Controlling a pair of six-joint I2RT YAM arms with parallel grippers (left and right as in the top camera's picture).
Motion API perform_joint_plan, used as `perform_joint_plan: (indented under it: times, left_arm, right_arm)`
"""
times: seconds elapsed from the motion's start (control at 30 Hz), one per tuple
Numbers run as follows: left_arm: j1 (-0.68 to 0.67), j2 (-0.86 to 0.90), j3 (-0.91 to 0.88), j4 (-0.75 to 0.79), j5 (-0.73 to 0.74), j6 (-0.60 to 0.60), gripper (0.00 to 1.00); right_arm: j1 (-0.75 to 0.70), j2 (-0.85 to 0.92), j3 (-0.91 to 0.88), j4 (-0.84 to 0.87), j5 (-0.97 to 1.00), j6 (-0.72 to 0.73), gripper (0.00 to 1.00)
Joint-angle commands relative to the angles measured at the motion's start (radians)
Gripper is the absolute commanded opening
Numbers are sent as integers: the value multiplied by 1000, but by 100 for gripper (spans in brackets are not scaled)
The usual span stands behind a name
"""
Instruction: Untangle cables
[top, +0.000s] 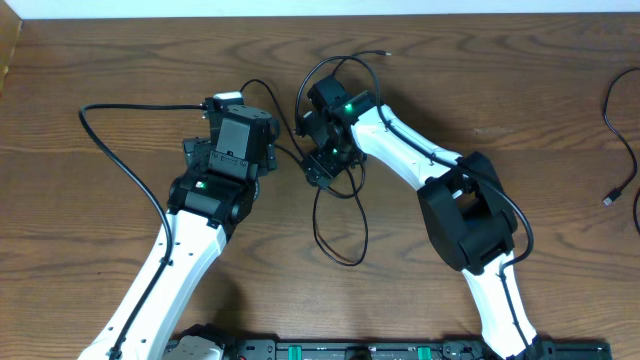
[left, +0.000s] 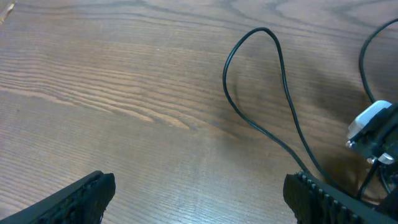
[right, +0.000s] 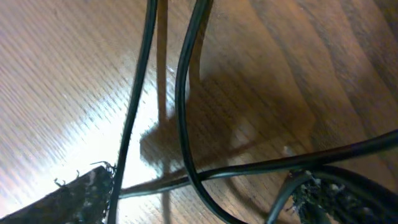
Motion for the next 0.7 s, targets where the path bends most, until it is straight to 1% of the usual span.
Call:
perform_joint_plan:
  times: [0.0, 0.03, 0.07, 0.1, 0.17, 0.33, 0.5, 0.67]
  left_arm:
    - [0, 6, 9, -2, -25, 6, 91]
    - [0, 6, 9, -2, -25, 6, 92]
    - [0, 6, 9, -2, -25, 6, 92]
    - [0, 6, 9, -2, -25, 6, 91]
    - [0, 6, 9, -2, -25, 6, 92]
    - [0, 6, 9, -2, -25, 6, 91]
    - [0, 6, 9, -2, -25, 6, 92]
    - [0, 6, 9, -2, -25, 6, 91]
  right_arm:
    - [10, 82, -25, -18, 51, 0, 80]
    - [10, 83, -25, -19, 77, 2, 78]
    - [10, 82, -25, -19, 122, 11, 73]
    - [10, 82, -25, -19, 195, 32, 62]
    - [10, 82, -25, -19, 276, 43, 56]
    - [-8, 82, -25, 4, 399, 42, 47]
    - [-71, 83, -25, 67, 406, 42, 47]
    - [-184, 83, -25, 152, 406, 42, 51]
